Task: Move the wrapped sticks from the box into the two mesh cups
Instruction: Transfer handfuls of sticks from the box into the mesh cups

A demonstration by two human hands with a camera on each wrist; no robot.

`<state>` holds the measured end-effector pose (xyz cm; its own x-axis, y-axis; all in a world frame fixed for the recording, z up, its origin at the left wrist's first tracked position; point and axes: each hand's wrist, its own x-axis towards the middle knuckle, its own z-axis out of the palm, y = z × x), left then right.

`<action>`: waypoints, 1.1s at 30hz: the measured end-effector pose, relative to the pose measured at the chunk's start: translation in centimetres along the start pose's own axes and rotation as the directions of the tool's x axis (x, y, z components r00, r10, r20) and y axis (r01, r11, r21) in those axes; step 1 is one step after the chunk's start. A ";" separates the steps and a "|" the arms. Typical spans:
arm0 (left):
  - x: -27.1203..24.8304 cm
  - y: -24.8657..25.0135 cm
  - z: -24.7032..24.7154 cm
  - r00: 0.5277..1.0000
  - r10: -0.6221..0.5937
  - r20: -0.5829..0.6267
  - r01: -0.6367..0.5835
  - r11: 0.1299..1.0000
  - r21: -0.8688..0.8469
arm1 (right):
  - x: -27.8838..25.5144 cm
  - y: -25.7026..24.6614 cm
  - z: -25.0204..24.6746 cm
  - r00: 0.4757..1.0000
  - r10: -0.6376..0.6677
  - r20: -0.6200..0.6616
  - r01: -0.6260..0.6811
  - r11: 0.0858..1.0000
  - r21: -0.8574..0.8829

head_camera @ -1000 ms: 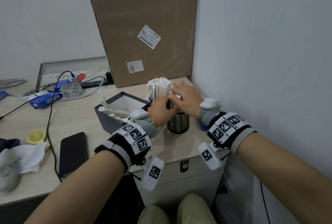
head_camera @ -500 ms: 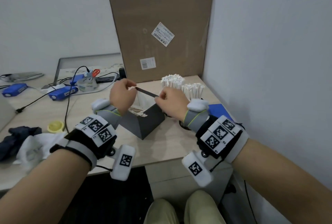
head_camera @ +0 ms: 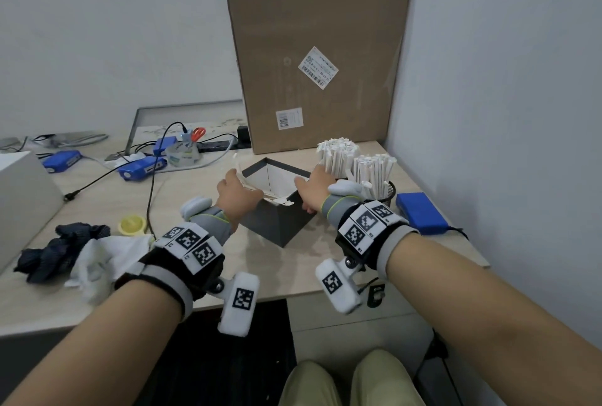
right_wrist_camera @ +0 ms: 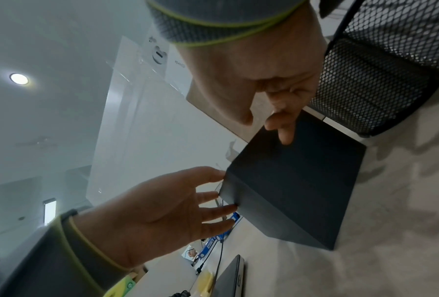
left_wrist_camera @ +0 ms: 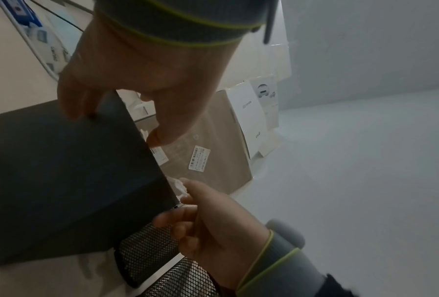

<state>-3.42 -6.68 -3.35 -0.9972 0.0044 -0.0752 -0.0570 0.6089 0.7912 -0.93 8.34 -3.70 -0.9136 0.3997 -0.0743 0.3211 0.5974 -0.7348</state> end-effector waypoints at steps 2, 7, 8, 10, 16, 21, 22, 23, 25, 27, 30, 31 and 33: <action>0.0 0.2 0.1 1.000 -0.026 -0.016 0.025 0.998 -0.049 | -0.2 -0.5 -0.1 0.999 0.027 0.045 -0.025 0.999 -0.042; 0.0 0.2 0.1 0.999 -0.031 0.026 0.036 0.976 -0.217 | 0.1 -1.1 -0.6 0.992 0.083 0.097 -0.103 0.971 0.216; 0.3 -0.2 0.1 0.999 -0.018 0.043 0.028 0.968 -0.251 | 0.0 -1.1 -0.7 0.994 0.074 0.082 -0.091 0.969 0.228; 1.9 -1.5 0.6 0.997 -0.008 0.082 0.033 0.951 -0.307 | -0.4 -0.7 -1.0 1.000 0.008 0.025 -0.012 0.990 0.137; 1.6 -3.1 1.2 0.996 0.040 0.076 -0.013 0.943 -0.331 | -1.8 -0.2 -1.5 0.952 -0.252 -0.174 0.220 0.958 -0.182; -0.3 -1.3 0.1 0.995 0.079 0.055 -0.075 0.995 -0.065 | -1.8 -0.8 -1.4 0.965 -0.240 -0.105 0.206 0.942 -0.267; -0.7 -0.9 0.0 0.996 0.086 0.037 -0.086 0.996 0.009 | -1.8 -0.8 -1.2 0.969 -0.231 -0.090 0.206 0.952 -0.228; -1.0 -0.5 0.0 0.995 0.098 0.001 -0.098 0.991 0.088 | -1.8 -0.8 -1.0 0.972 -0.221 -0.084 0.203 0.962 -0.185; -1.4 0.4 -0.2 0.978 0.178 -0.105 -0.146 0.955 0.259 | -2.0 0.0 -0.5 0.977 -0.201 -0.073 0.191 0.973 -0.128; -1.4 1.1 -0.4 0.934 0.318 -0.161 -0.214 0.862 0.460 | -2.2 1.0 -0.1 0.982 -0.180 -0.055 0.173 0.978 -0.113; -1.5 2.2 -0.1 0.907 0.419 -0.027 -0.296 0.684 0.666 | -2.5 2.0 0.6 0.985 -0.160 -0.063 0.155 0.984 -0.089; -1.5 2.4 0.2 0.919 0.393 0.025 -0.297 0.649 0.700 | -2.6 2.1 0.7 0.984 -0.164 -0.071 0.159 0.984 -0.076; -1.6 2.6 0.7 0.953 0.293 0.079 -0.260 0.653 0.711 | -2.6 2.2 0.6 0.985 -0.160 -0.064 0.157 0.986 -0.052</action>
<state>-1.95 -4.62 -1.60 -0.9629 0.2452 0.1128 0.2569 0.9608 0.1043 1.93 8.16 -5.52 -0.9352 0.3430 0.0876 0.1867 0.6880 -0.7013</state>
